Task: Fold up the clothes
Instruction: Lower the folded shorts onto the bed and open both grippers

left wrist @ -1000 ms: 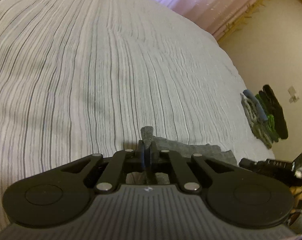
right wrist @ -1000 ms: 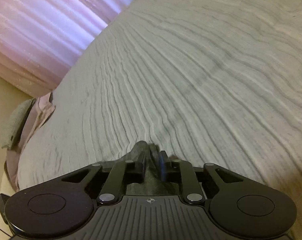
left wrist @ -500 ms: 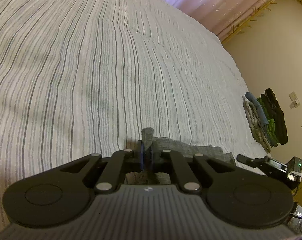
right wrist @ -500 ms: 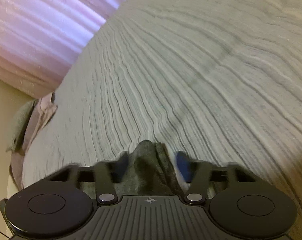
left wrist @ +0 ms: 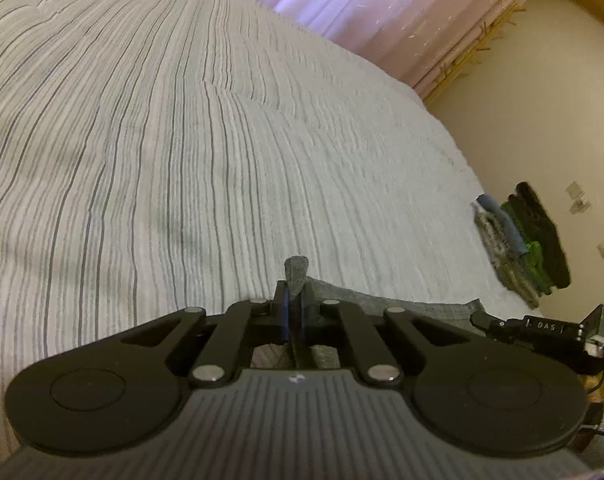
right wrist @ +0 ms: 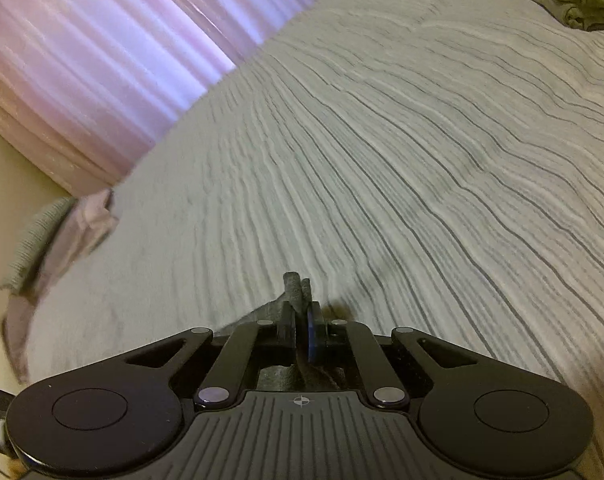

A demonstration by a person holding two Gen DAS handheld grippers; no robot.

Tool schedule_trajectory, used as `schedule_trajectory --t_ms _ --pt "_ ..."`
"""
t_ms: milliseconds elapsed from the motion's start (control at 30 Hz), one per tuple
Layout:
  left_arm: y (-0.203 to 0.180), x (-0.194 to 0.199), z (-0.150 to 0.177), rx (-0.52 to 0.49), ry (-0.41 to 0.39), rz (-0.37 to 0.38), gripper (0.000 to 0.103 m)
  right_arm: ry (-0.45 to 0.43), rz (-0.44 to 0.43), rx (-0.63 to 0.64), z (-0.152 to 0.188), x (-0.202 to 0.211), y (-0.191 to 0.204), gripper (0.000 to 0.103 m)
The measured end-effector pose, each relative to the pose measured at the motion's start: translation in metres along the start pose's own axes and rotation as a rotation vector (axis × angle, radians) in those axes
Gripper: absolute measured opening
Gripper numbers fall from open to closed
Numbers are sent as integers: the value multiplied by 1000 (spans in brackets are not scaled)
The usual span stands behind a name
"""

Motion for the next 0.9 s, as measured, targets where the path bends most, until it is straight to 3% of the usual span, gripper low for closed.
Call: schedule_trajectory --t_ms 100,133,167,233,300,367,433,467,500,567,667,767,900 --pt "4 -14 11 -38 64 -58 5 61 75 -7 9 -22 1 4" --pt "6 -18 14 -49 87 -77 7 75 92 -5 9 -23 2 14" --pt "8 -21 17 -57 109 -96 14 76 113 -1 8 -21 3 41" --pt "11 -17 14 -51 106 -123 18 33 162 48 6 -7 10 65" --pt "13 -8 9 -39 89 -157 25 -4 224 117 6 10 18 65" --pt "12 13 4 -36 55 -193 24 -33 246 185 12 30 31 65" --pt "4 42 0 -56 9 -203 23 -38 217 239 26 48 47 64" --pt "-4 54 1 -79 5 -195 16 -30 204 277 38 56 56 64" --pt "-15 66 4 -119 12 -172 2 -22 194 315 49 59 65 64" --pt "-37 79 16 -192 23 -139 0 -7 176 391 72 64 83 64" --pt "-53 78 41 -265 71 -120 0 42 177 449 104 51 89 64" --pt "-36 49 68 -290 148 -202 0 105 285 461 124 33 65 62" --pt "-7 51 69 -225 154 -299 0 109 305 368 112 46 47 62"
Point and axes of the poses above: each gripper's, at about its wrist camera, not at the fingertips, and x roughly against the way its jaws point, y to its left, z to its underside, the point moved 9 cm from there along -x, roughly the way its jaws point, and after that the axes turned 2 degrees about -x, right-handed, at the moved point
